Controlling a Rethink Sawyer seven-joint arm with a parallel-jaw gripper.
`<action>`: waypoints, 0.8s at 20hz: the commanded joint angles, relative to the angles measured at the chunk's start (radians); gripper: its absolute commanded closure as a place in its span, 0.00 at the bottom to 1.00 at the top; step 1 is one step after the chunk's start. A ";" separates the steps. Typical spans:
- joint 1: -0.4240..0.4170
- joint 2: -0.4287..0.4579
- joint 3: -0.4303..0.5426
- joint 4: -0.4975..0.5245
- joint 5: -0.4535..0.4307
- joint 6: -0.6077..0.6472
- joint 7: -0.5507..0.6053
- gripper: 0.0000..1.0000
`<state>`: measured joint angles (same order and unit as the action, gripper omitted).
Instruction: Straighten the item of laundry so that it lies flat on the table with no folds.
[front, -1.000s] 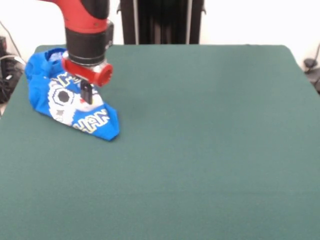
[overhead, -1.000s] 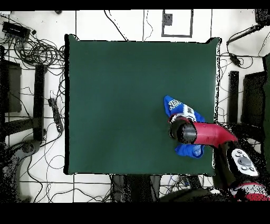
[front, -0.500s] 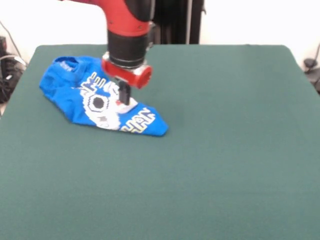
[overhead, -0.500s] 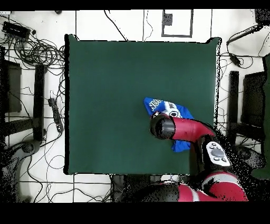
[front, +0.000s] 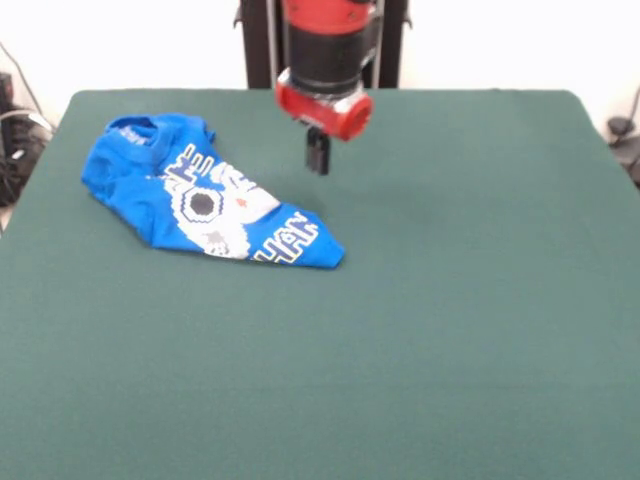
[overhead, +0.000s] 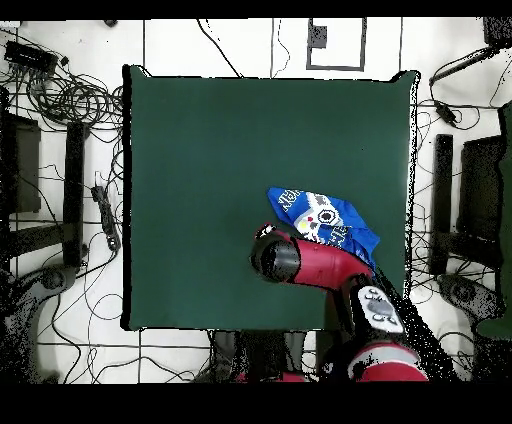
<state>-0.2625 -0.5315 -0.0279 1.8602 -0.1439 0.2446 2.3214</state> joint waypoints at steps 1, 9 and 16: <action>0.106 -0.098 -0.006 0.222 0.146 -0.046 0.329 1.00; -0.037 -0.030 0.008 0.159 0.115 -0.071 0.164 1.00; -0.158 -0.009 0.011 0.029 0.045 0.040 0.017 1.00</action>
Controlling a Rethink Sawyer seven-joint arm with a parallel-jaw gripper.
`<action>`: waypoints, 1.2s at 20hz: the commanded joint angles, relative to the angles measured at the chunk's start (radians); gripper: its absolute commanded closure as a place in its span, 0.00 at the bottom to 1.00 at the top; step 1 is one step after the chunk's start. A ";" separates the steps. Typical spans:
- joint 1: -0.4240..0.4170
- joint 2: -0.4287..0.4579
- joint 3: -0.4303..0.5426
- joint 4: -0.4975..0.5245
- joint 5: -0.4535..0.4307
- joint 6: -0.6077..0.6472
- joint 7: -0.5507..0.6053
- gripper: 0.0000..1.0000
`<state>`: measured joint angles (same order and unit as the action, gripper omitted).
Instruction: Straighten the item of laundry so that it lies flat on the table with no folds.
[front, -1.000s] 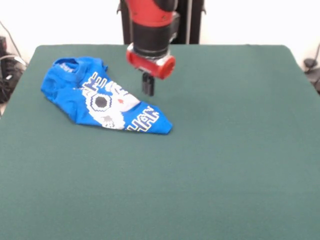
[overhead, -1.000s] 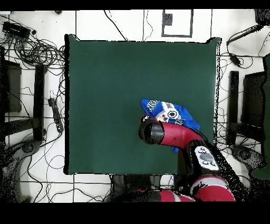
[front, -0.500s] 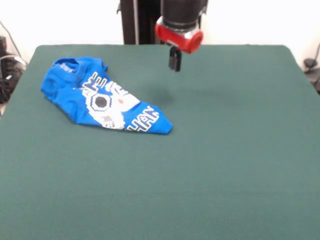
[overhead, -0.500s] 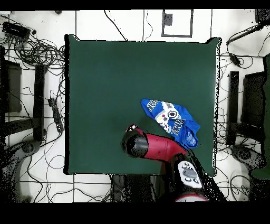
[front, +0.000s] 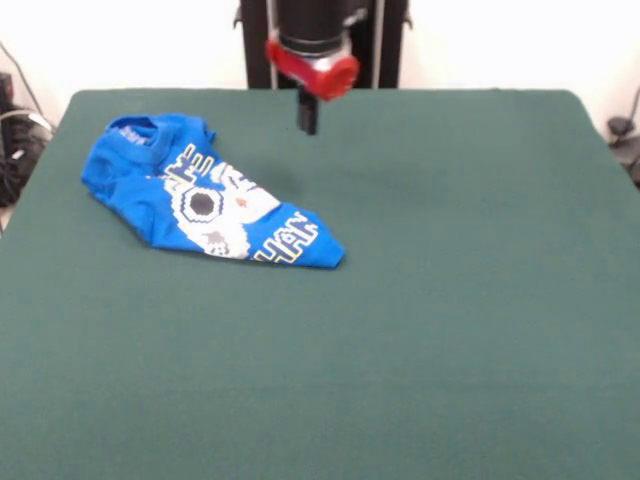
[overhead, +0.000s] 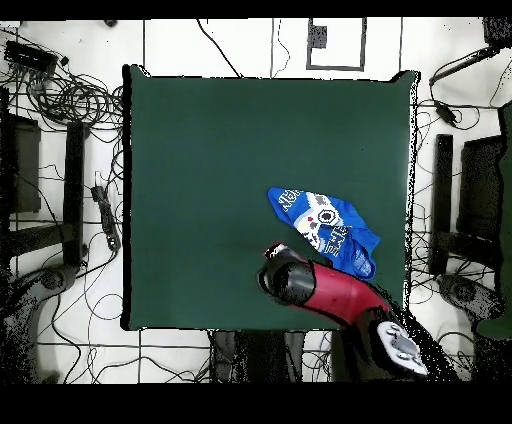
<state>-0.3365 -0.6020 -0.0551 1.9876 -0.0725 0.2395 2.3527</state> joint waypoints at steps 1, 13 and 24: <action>-0.107 0.063 0.049 -0.123 -0.040 0.074 -0.046 1.00; -0.179 0.148 0.083 -0.236 -0.142 0.090 -0.058 1.00; -0.155 0.226 0.081 -0.350 -0.167 0.122 -0.047 1.00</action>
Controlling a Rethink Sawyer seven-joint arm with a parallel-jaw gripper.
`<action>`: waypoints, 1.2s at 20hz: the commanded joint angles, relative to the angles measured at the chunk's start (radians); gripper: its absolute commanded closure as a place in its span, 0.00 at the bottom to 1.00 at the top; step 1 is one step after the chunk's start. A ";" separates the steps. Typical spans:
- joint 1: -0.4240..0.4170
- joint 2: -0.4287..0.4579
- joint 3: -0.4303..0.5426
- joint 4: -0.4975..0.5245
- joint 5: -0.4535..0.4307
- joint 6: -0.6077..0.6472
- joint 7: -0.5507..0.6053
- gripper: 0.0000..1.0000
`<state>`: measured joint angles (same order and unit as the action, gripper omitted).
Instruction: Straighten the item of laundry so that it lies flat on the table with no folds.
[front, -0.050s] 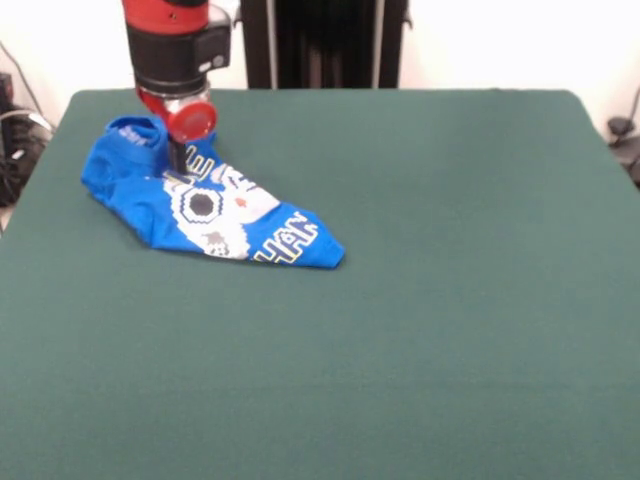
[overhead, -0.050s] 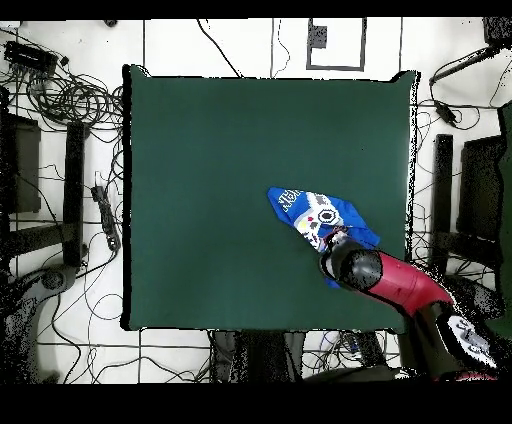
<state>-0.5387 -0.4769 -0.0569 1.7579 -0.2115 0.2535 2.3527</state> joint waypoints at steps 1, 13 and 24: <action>0.048 0.103 0.085 -0.131 -0.025 0.121 -0.050 1.00; 0.147 0.220 0.068 -0.226 0.047 0.068 0.119 1.00; 0.287 0.144 -0.001 -0.101 0.228 0.082 0.278 1.00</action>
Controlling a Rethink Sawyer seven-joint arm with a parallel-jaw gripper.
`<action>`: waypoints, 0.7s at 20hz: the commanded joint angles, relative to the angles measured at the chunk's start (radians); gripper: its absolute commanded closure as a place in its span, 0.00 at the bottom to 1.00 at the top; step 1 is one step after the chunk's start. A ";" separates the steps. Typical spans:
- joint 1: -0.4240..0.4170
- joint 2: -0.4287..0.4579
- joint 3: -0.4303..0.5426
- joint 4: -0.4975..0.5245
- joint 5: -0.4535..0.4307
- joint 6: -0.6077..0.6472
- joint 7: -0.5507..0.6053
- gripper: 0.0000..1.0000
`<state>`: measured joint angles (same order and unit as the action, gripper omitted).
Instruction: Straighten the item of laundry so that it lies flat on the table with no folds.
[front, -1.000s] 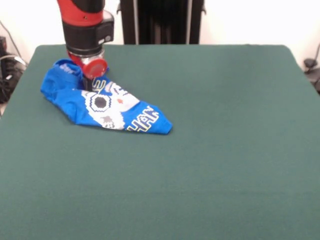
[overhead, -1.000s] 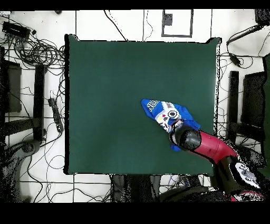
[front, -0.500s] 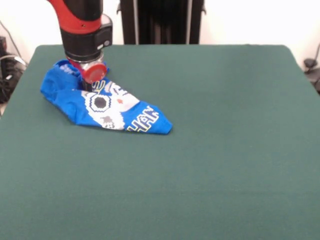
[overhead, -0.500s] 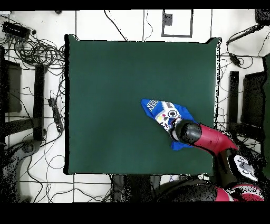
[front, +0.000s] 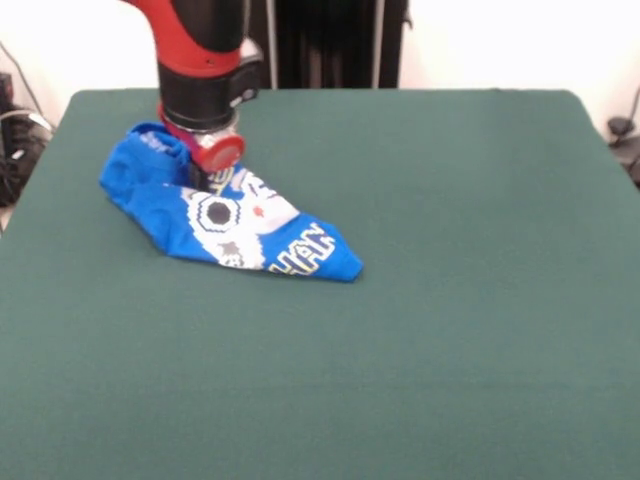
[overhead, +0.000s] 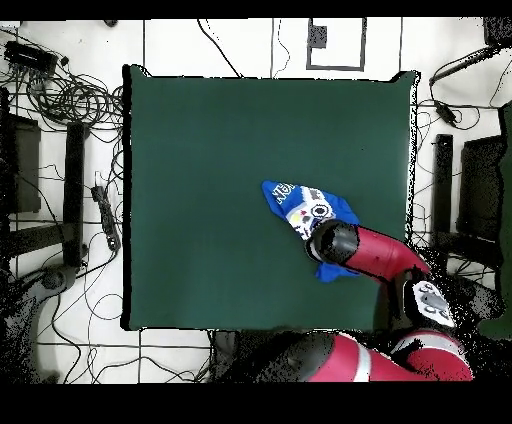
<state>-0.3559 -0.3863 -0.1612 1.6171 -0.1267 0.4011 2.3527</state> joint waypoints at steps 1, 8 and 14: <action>0.118 0.051 0.093 0.045 0.158 -0.065 0.286 1.00; 0.152 0.034 0.077 0.083 0.227 -0.080 0.275 1.00; 0.138 -0.039 0.086 0.158 0.255 -0.059 0.220 1.00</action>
<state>-0.2510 -0.3914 -0.1620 1.6428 0.0439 0.3892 2.3527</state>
